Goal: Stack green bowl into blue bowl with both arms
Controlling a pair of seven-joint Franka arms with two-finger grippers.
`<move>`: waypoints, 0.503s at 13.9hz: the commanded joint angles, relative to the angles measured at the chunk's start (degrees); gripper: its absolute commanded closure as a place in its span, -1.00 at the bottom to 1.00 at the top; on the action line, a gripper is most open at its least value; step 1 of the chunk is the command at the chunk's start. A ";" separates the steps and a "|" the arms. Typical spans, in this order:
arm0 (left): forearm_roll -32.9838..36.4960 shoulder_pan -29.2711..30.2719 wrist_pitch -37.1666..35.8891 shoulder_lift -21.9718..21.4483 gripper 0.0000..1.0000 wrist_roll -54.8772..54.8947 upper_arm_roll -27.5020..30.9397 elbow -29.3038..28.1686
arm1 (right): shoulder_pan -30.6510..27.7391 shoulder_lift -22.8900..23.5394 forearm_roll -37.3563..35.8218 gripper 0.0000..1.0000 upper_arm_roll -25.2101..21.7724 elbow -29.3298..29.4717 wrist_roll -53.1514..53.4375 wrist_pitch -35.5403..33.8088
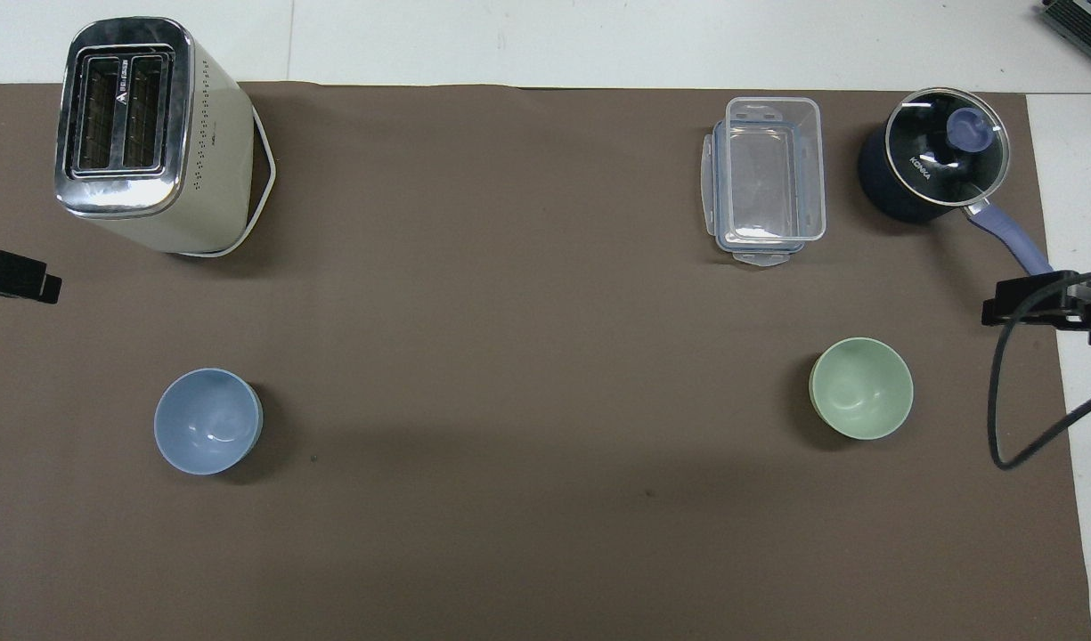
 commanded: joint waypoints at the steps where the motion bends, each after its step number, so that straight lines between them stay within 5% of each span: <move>1: 0.52 -0.81 0.43 0.08 -1.00 0.45 0.55 0.14 | -0.23 -0.45 1.19 -1.00 -0.24 -0.17 -1.40 0.03; 7: 0.26 -0.64 -0.27 -0.18 -1.00 0.10 0.55 0.05 | -0.23 -0.45 1.19 -1.00 -0.15 -0.17 -1.40 0.03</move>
